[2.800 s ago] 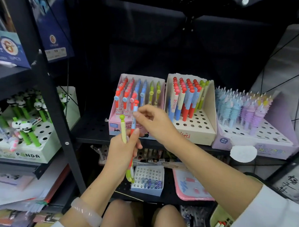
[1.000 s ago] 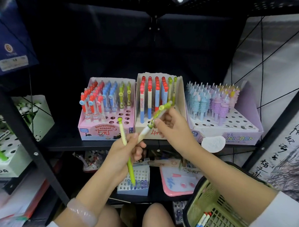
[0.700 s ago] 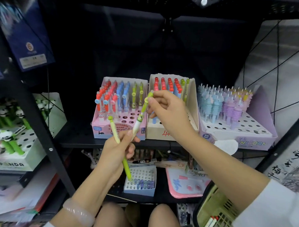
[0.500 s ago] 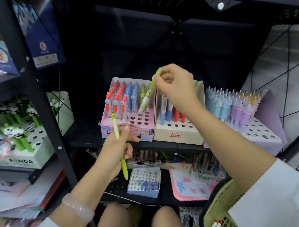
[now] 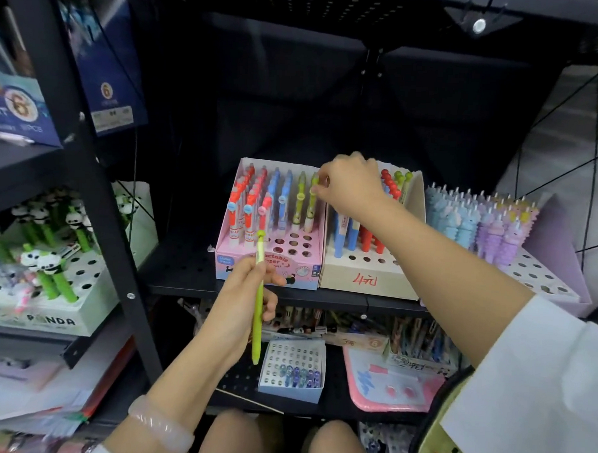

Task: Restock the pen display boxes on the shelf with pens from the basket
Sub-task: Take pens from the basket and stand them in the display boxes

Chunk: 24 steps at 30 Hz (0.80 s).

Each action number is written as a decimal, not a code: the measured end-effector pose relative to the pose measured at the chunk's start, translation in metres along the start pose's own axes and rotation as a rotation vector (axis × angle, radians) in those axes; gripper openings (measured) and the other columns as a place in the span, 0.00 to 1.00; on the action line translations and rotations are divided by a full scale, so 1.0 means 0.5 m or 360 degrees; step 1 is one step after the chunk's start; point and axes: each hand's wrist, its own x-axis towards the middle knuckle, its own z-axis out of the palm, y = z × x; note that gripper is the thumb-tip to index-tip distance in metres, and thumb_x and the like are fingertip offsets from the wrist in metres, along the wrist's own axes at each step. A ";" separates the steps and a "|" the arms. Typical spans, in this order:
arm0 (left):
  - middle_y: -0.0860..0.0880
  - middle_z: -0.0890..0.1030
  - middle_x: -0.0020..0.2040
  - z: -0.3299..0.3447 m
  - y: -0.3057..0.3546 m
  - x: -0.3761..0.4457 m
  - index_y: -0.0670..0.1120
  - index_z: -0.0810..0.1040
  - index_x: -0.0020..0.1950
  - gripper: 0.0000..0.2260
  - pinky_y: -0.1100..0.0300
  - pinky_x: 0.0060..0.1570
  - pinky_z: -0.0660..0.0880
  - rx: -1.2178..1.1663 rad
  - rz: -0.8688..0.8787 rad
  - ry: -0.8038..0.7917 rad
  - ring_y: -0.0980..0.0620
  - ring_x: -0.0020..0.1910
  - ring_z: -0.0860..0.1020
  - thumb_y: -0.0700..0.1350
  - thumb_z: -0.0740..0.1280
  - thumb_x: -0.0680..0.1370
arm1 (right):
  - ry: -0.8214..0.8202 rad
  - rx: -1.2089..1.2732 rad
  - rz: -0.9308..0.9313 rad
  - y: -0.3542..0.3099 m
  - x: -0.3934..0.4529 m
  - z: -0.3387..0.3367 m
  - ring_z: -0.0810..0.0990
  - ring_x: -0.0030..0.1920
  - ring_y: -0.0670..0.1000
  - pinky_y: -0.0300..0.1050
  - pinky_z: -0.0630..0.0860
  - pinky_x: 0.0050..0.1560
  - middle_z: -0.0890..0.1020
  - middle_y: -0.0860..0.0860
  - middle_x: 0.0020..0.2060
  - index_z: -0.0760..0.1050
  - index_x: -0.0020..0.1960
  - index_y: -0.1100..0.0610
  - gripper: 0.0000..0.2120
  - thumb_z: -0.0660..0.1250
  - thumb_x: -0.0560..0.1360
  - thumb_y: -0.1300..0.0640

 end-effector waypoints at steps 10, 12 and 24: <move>0.51 0.81 0.34 0.008 -0.006 0.005 0.46 0.72 0.52 0.08 0.66 0.24 0.67 0.0099 0.0151 -0.0025 0.58 0.25 0.68 0.40 0.54 0.82 | 0.0241 -0.0300 -0.0100 -0.021 -0.035 -0.001 0.69 0.59 0.56 0.51 0.60 0.60 0.74 0.55 0.57 0.78 0.55 0.58 0.13 0.57 0.79 0.56; 0.51 0.81 0.35 0.015 -0.006 0.005 0.46 0.70 0.50 0.06 0.66 0.25 0.68 0.0114 0.0218 -0.0040 0.58 0.26 0.69 0.39 0.55 0.82 | 0.0428 0.0041 -0.0211 -0.019 -0.073 -0.008 0.70 0.57 0.54 0.48 0.58 0.58 0.76 0.53 0.55 0.79 0.55 0.58 0.15 0.55 0.80 0.55; 0.51 0.84 0.46 0.133 -0.019 0.006 0.50 0.73 0.55 0.06 0.60 0.51 0.76 0.0289 0.0278 -0.0300 0.54 0.48 0.82 0.47 0.61 0.80 | 0.0112 0.1466 0.0011 0.040 -0.231 0.023 0.73 0.33 0.39 0.31 0.70 0.35 0.73 0.44 0.31 0.69 0.36 0.51 0.12 0.62 0.78 0.57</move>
